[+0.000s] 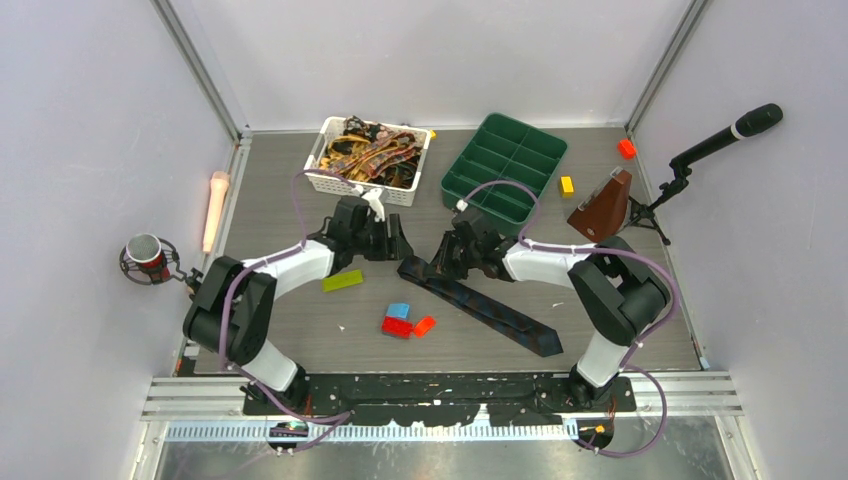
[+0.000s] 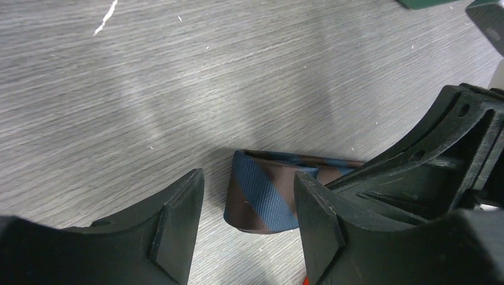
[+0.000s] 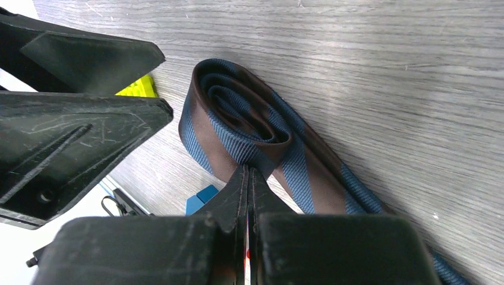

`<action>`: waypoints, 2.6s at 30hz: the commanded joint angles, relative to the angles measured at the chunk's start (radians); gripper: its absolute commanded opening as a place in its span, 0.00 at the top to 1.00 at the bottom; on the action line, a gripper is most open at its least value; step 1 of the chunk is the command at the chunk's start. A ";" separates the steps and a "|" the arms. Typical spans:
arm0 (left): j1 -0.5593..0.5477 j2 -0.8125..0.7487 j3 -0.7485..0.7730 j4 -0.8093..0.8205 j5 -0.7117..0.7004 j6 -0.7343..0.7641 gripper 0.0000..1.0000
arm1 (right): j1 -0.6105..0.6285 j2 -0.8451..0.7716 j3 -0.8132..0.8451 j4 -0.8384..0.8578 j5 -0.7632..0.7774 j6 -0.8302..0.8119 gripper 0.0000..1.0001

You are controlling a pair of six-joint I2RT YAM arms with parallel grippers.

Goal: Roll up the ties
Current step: Roll the tie at the center of the board.

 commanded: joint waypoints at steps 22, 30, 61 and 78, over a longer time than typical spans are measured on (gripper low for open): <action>0.004 0.072 -0.003 0.056 0.159 -0.004 0.26 | 0.004 0.002 0.039 -0.090 0.051 -0.016 1.00; 0.004 0.089 -0.014 0.093 0.213 -0.012 0.28 | 0.004 0.003 0.040 -0.100 0.056 -0.015 1.00; -0.014 0.112 0.011 0.051 0.225 0.007 0.57 | 0.004 -0.062 0.014 -0.096 0.105 -0.028 1.00; -0.122 0.010 0.098 -0.171 -0.168 0.169 0.57 | 0.004 -0.278 -0.048 -0.165 0.330 -0.082 1.00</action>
